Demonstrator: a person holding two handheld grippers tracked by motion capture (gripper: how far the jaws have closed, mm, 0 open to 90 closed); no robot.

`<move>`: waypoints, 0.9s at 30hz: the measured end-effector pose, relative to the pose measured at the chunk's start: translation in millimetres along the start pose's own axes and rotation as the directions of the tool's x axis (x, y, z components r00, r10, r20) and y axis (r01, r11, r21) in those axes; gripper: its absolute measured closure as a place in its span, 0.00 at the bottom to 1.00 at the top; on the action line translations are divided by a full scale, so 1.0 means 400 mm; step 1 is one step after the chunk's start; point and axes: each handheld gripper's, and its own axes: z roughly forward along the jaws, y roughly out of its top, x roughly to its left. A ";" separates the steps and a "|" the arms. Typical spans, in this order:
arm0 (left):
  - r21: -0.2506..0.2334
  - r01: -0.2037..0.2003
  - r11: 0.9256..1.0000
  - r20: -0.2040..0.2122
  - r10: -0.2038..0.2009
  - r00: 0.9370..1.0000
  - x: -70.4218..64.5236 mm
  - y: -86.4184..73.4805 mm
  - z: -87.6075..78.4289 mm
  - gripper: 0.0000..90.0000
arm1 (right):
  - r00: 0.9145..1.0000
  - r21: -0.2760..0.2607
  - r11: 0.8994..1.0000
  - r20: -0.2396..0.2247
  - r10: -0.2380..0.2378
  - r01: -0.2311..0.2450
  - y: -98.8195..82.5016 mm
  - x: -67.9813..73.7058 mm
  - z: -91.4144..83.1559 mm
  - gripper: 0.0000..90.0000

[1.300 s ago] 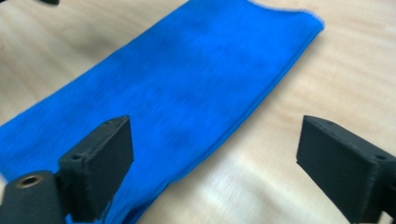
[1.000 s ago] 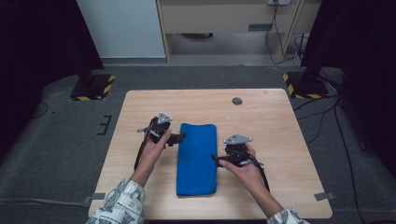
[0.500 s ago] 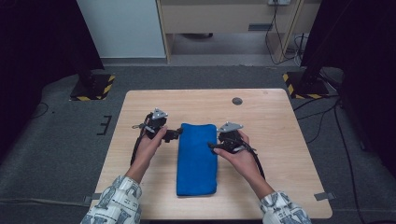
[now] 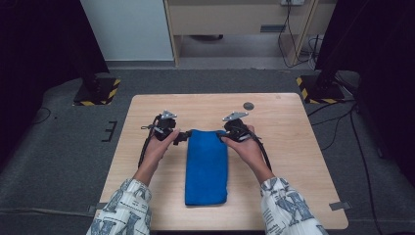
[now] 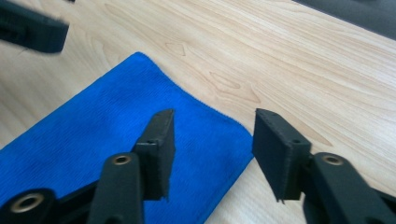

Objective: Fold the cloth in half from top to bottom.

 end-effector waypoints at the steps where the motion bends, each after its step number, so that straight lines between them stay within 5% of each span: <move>1: 0.003 -0.005 1.000 0.003 0.005 1.000 -0.002 -0.001 0.005 0.14 | 1.000 0.005 1.000 0.001 0.006 -0.006 0.002 -0.003 0.005 0.58; 10: -0.002 -0.019 1.000 0.010 0.019 1.000 -0.004 -0.004 0.022 0.26 | 0.999 0.009 0.999 0.013 0.034 -0.034 0.010 -0.026 0.024 0.71; 17: 0.004 0.061 0.998 0.007 -0.061 0.998 0.011 -0.014 0.048 0.33 | 0.998 0.035 0.998 0.017 0.061 -0.061 0.006 -0.050 0.057 0.71; 27: 0.050 0.036 0.998 -0.012 -0.035 0.999 0.015 -0.033 0.094 0.44 | 0.997 0.068 0.994 -0.001 0.083 -0.083 -0.001 -0.048 0.129 0.66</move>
